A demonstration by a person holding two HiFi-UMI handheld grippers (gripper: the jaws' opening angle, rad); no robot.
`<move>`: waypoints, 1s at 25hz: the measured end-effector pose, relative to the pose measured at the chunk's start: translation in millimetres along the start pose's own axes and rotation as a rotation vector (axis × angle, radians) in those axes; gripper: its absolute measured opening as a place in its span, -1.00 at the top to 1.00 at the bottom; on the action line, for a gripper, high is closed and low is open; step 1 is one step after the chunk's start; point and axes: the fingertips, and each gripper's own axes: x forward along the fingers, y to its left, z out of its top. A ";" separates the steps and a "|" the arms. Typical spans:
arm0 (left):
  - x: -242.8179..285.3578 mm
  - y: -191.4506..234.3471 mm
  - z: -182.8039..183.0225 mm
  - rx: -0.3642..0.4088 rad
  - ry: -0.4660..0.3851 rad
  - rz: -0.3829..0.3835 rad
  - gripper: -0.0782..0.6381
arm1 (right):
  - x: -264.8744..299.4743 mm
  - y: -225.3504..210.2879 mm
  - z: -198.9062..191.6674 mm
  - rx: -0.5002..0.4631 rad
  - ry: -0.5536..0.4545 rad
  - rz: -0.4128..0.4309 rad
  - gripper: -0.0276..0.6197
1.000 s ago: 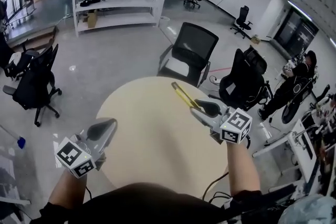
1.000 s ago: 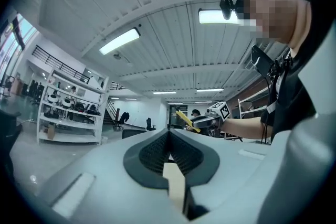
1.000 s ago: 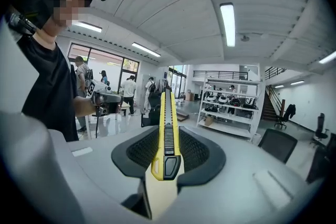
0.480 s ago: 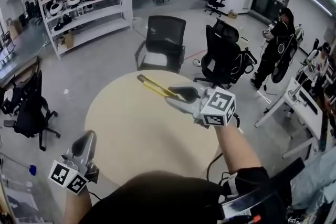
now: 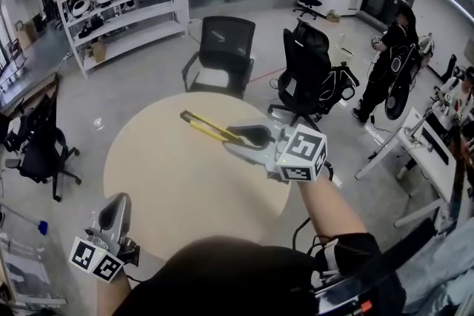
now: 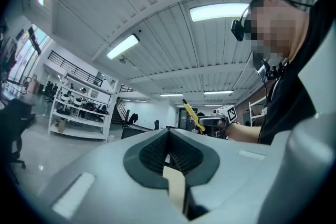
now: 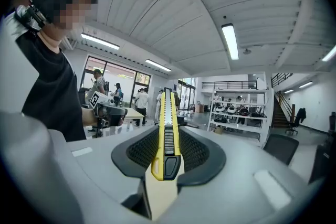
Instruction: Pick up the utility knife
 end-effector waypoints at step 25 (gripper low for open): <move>-9.1 52.5 11.3 -0.019 -0.013 -0.099 0.78 | 15.3 23.8 7.4 0.086 -0.089 -0.126 0.50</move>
